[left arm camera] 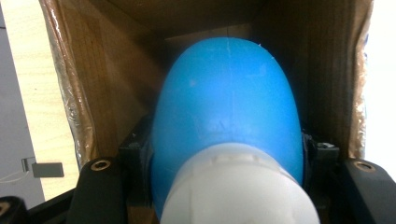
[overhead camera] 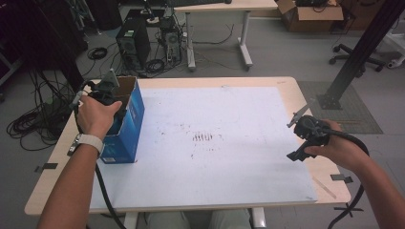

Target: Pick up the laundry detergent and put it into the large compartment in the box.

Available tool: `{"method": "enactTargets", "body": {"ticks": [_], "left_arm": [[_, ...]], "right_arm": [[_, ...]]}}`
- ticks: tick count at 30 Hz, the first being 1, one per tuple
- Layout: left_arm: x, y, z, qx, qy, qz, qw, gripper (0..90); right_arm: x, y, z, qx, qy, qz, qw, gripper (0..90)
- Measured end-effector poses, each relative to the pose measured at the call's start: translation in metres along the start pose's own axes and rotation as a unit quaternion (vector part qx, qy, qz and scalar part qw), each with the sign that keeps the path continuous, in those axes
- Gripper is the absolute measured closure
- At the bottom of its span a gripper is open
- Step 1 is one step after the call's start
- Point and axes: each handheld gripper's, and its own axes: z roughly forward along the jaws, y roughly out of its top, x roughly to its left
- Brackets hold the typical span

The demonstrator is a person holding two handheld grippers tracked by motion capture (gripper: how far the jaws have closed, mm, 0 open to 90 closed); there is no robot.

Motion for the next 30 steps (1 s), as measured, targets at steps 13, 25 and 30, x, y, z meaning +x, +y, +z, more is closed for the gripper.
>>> {"method": "enactTargets", "body": {"ticks": [13,25,30], "left_arm": [[0.000,0.002,0.001,0.002,-0.003,0.008,1.0000,36.8],[0.005,-0.002,-0.009,-0.009,-0.007,0.004,0.9999,28.7],[0.005,-0.002,-0.018,-0.021,-0.013,0.011,0.9996,26.8]], "right_arm": [[0.000,-0.001,0.001,0.001,0.002,0.001,1.0000,11.0],[0.004,0.000,0.000,0.004,0.003,-0.006,1.0000,11.0],[0.005,0.000,-0.002,0.003,0.003,-0.005,1.0000,11.0]]}}
